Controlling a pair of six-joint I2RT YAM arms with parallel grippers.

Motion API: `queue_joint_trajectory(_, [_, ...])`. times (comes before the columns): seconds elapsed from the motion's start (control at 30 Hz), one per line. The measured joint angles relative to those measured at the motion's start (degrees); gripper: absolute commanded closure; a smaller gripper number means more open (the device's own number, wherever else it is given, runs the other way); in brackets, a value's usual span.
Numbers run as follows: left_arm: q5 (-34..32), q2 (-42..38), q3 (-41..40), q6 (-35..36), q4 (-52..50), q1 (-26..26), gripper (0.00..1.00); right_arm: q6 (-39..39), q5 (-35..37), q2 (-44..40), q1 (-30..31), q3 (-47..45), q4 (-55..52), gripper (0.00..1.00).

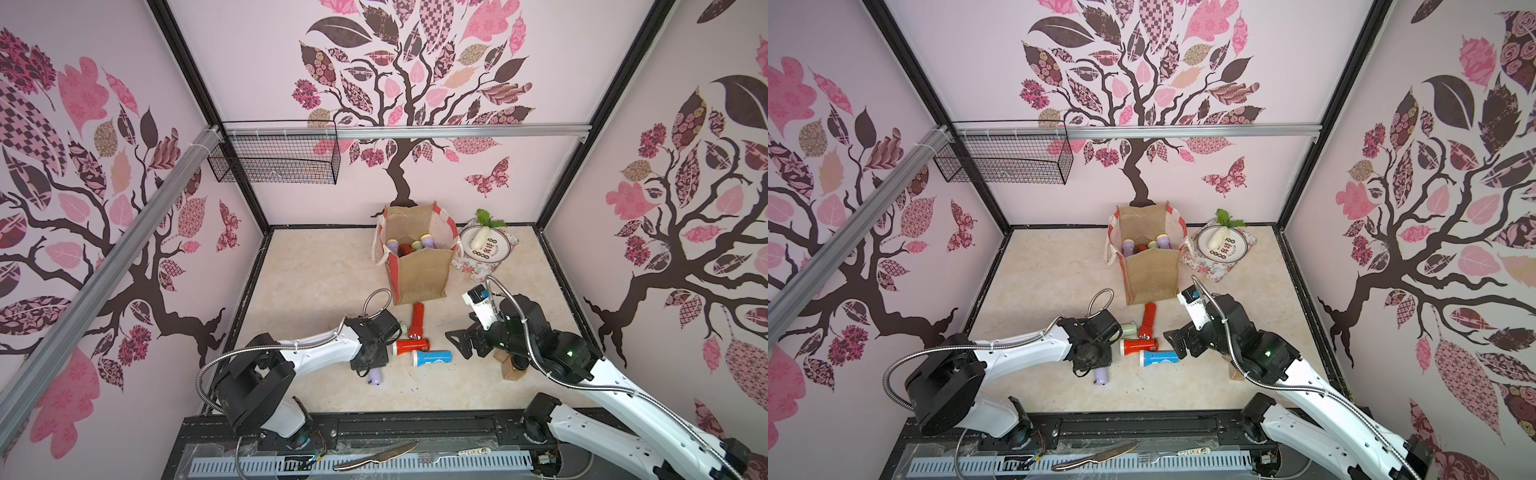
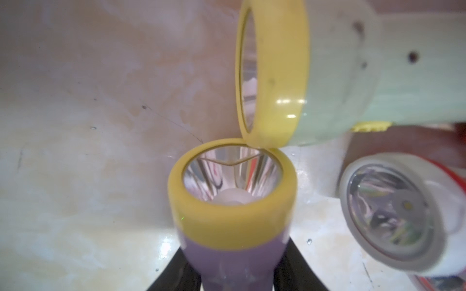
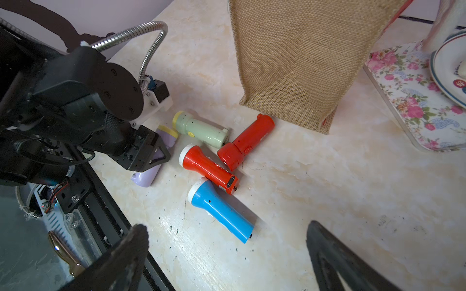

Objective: Put the flashlights into the tote bags
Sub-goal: Pick up the flashlight from the center of the board.

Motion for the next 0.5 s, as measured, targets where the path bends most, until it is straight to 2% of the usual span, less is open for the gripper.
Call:
queue_joint_trajectory(0.13, [-0.07, -0.02, -0.02, -0.76, -0.31, -1.36, 0.44, 0.17, 0.02, -0.02, 0.00, 0.00, 0.00, 0.00])
queue_joint_trajectory(0.3, [-0.44, -0.02, -0.17, -2.56, -1.36, -3.74, 0.44, 0.17, 0.02, -0.13, 0.00, 0.00, 0.00, 0.00])
queue_joint_trajectory(0.5, [-1.07, -1.01, -1.62, -4.87, -2.34, -4.81, 0.54, 0.17, 0.02, -0.63, -0.02, 0.00, 0.00, 0.00])
